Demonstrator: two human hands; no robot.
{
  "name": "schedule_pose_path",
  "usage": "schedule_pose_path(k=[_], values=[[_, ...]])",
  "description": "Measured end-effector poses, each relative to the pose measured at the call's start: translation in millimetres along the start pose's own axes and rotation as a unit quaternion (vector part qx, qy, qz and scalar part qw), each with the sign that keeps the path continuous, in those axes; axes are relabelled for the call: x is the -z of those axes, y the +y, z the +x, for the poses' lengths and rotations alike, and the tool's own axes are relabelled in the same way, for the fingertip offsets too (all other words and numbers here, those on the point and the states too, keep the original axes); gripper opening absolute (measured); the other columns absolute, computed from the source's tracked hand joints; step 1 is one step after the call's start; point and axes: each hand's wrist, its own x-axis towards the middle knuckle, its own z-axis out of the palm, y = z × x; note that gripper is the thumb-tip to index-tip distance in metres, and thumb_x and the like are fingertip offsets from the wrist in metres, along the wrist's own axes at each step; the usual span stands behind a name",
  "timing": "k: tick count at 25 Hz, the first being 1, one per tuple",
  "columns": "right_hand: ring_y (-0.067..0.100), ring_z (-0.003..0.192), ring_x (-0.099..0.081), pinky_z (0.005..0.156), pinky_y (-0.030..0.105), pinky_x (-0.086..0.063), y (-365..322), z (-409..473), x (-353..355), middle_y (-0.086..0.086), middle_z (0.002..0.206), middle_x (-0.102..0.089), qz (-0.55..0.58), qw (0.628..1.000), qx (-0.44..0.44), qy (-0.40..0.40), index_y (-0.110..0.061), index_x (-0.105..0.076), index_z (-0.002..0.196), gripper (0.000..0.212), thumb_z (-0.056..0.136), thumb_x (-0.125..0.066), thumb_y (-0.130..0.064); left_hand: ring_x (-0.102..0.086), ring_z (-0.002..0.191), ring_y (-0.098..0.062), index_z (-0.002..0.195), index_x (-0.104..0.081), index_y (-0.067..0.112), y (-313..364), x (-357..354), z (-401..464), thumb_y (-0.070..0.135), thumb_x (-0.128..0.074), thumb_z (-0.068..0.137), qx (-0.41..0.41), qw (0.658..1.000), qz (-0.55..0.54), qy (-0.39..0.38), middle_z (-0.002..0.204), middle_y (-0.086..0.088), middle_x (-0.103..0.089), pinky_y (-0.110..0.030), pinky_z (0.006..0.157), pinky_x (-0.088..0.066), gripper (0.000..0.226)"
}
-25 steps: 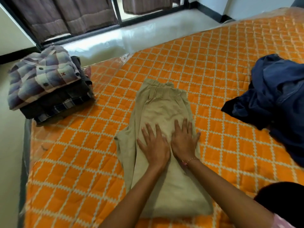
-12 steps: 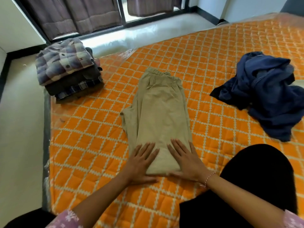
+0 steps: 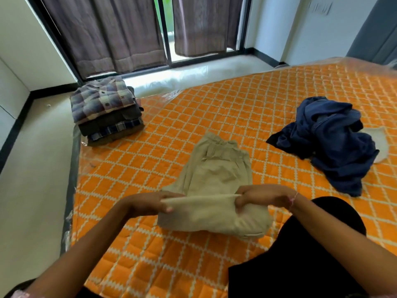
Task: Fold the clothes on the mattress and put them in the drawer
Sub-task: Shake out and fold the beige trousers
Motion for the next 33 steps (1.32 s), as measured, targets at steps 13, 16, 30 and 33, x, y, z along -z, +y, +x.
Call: schedule_pose_path(k=[13, 16, 30, 33], values=[[0.023, 0.090, -0.069, 0.074, 0.035, -0.058, 88.7, 75.2, 54.2, 0.010, 0.107, -0.070, 0.489, 0.838, 0.070, 0.230, -0.001, -0.056, 0.128, 0.050, 0.081, -0.071, -0.006, -0.067, 0.066, -0.007, 0.110, -0.062, 0.000, 39.6, 73.0, 142.9, 0.002, -0.066, 0.085, -0.060, 0.914, -0.093, 0.391, 0.084, 0.000, -0.072, -0.027, 0.068, -0.055, 0.026], [0.021, 0.091, -0.066, 0.072, 0.027, -0.058, 72.0, 97.7, 81.7, 0.014, 0.118, -0.064, 0.491, 0.791, 0.116, 0.346, 0.000, -0.054, 0.126, 0.040, 0.087, -0.063, -0.002, -0.069, 0.084, -0.014, 0.121, -0.058, 0.003, 57.4, 109.3, 164.2, 0.025, -0.075, 0.074, -0.046, 0.895, -0.034, 0.443, 0.101, -0.008, -0.069, -0.037, 0.081, -0.051, 0.054], [0.034, 0.119, -0.051, 0.097, 0.047, -0.044, 105.3, 155.9, 39.3, 0.015, 0.135, -0.052, 0.208, 0.839, -0.136, 0.483, -0.014, -0.043, 0.139, 0.069, 0.088, -0.050, -0.059, -0.048, 0.122, -0.033, 0.140, -0.036, -0.001, -15.8, 118.2, 201.5, 0.068, -0.069, 0.061, 0.173, 0.897, 0.107, 0.392, 0.142, -0.020, -0.042, -0.039, 0.096, -0.043, 0.110], [0.029, 0.092, -0.066, 0.080, 0.042, -0.056, 109.2, 145.1, 47.4, 0.011, 0.107, -0.070, 0.411, 0.828, -0.092, 0.371, -0.011, -0.065, 0.112, 0.053, 0.079, -0.068, -0.052, -0.066, 0.085, -0.026, 0.116, -0.061, -0.002, -11.8, 120.2, 184.2, 0.058, -0.078, 0.060, 0.183, 0.926, -0.054, 0.325, 0.112, -0.016, -0.067, -0.032, 0.074, -0.054, 0.084]])
